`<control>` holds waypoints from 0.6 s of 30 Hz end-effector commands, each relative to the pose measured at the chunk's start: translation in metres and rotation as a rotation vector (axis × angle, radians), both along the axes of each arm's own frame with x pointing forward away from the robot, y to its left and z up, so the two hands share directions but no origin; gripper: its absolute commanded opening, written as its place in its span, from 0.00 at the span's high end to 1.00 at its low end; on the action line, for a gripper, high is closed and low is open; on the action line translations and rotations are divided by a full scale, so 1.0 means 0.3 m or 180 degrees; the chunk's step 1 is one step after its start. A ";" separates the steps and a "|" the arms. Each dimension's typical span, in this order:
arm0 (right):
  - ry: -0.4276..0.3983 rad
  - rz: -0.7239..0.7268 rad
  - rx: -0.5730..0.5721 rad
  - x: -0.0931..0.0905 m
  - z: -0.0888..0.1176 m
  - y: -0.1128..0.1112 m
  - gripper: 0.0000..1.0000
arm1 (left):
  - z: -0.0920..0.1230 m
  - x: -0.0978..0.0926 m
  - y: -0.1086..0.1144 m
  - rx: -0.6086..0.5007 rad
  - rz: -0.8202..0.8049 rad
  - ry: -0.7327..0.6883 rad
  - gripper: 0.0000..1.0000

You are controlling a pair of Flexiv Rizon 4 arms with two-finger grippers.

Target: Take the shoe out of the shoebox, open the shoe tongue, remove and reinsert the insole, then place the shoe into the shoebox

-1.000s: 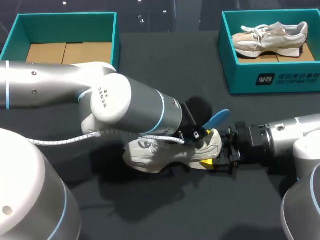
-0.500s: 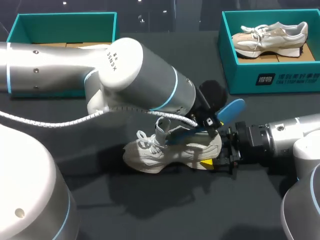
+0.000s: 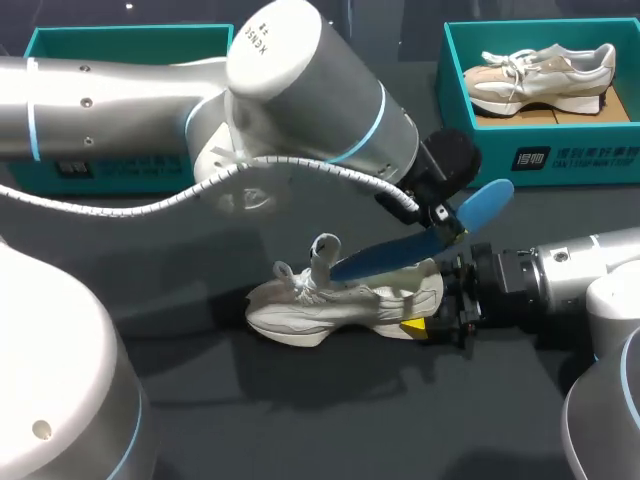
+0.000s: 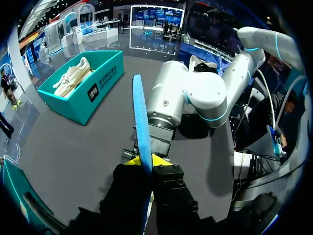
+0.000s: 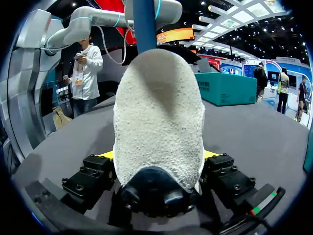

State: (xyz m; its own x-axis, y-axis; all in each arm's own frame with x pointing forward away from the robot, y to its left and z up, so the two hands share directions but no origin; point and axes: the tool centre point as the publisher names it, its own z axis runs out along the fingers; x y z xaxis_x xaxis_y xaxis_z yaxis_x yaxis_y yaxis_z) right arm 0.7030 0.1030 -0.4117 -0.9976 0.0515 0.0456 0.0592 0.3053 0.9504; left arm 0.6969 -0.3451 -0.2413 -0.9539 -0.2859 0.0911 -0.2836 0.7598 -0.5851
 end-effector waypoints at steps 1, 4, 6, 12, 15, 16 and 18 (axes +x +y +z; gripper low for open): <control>0.0001 -0.0005 -0.0010 -0.003 -0.004 0.006 1.00 | -0.002 -0.001 -0.003 0.0004 0.0002 -0.0002 1.00; 0.0001 -0.0005 -0.0010 -0.003 -0.004 0.006 1.00 | 0.049 -0.014 -0.002 -0.0129 0.0051 -0.0205 1.00; 0.0001 -0.0005 -0.0010 -0.003 -0.004 0.006 1.00 | 0.136 -0.029 -0.005 -0.0332 0.0052 -0.0221 1.00; 0.0001 -0.0005 -0.0010 -0.003 -0.004 0.006 1.00 | 0.350 -0.088 0.029 -0.0799 0.0007 -0.0013 1.00; 0.0001 -0.0005 -0.0010 -0.003 -0.004 0.006 1.00 | 0.483 -0.102 0.052 -0.1078 0.0017 0.0224 1.00; 0.0001 -0.0005 -0.0010 -0.003 -0.004 0.006 1.00 | 0.483 -0.102 0.052 -0.1078 0.0017 0.0224 1.00; 0.0001 -0.0005 -0.0010 -0.003 -0.004 0.006 1.00 | 0.483 -0.102 0.052 -0.1078 0.0017 0.0224 1.00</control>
